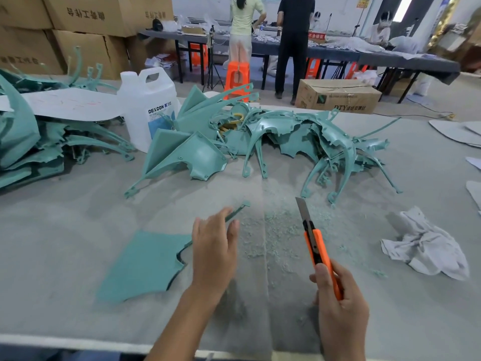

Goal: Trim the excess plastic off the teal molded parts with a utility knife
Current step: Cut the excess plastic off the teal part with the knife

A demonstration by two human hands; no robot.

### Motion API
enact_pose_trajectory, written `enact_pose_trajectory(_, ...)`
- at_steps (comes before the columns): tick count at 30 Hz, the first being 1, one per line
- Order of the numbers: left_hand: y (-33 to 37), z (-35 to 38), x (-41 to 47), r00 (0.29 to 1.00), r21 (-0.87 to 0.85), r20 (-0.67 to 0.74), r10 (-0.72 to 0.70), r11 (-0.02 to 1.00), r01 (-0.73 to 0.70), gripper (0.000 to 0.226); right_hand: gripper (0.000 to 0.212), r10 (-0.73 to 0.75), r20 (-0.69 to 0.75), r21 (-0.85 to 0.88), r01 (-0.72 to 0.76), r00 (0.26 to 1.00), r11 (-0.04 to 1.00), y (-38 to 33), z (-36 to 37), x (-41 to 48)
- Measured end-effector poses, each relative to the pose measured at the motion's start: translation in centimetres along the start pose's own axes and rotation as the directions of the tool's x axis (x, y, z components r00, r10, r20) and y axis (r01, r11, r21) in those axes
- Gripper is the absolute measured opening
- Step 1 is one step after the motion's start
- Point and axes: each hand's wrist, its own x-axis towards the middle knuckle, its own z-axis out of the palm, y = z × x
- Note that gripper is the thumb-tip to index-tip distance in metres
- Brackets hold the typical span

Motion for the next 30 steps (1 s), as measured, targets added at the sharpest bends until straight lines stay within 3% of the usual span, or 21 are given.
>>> enact_pose_trajectory(5,-1.3,1.4,1.5,0.979,0.259,0.165,0.12,0.953,-0.16,0.016,0.036,-0.038,0.073,-0.034,0.041,0.997,0.999,-0.4,0.3,-0.2)
enact_pose_trajectory(9,-1.2,1.5,1.9,0.944,0.45,0.319,0.084,0.863,-0.229,0.016,0.01,-0.024,0.133,-0.134,0.042,0.991,0.99,-0.5,0.7,-0.3)
enact_pose_trajectory(12,-0.8,1.5,2.2,0.933,0.503,0.353,0.071,0.826,-0.253,0.011,0.009,-0.047,0.191,-0.211,0.088,0.981,0.973,-0.6,0.6,-0.3)
enact_pose_trajectory(16,-0.8,1.7,2.1,0.936,0.51,0.343,0.074,0.822,-0.252,0.016,0.012,-0.018,0.239,-0.276,0.086,0.971,0.957,-0.2,0.7,-0.1)
enact_pose_trajectory(21,-1.0,1.5,1.9,0.931,0.499,0.357,0.072,0.828,-0.255,0.016,0.01,-0.005,0.178,-0.316,0.062,0.984,0.947,-0.2,1.0,0.1)
enact_pose_trajectory(30,-1.3,1.5,1.7,0.926,0.493,0.376,0.041,0.837,-0.237,0.019,0.023,-0.059,0.172,-0.256,0.102,0.983,0.961,-0.8,1.0,-0.3)
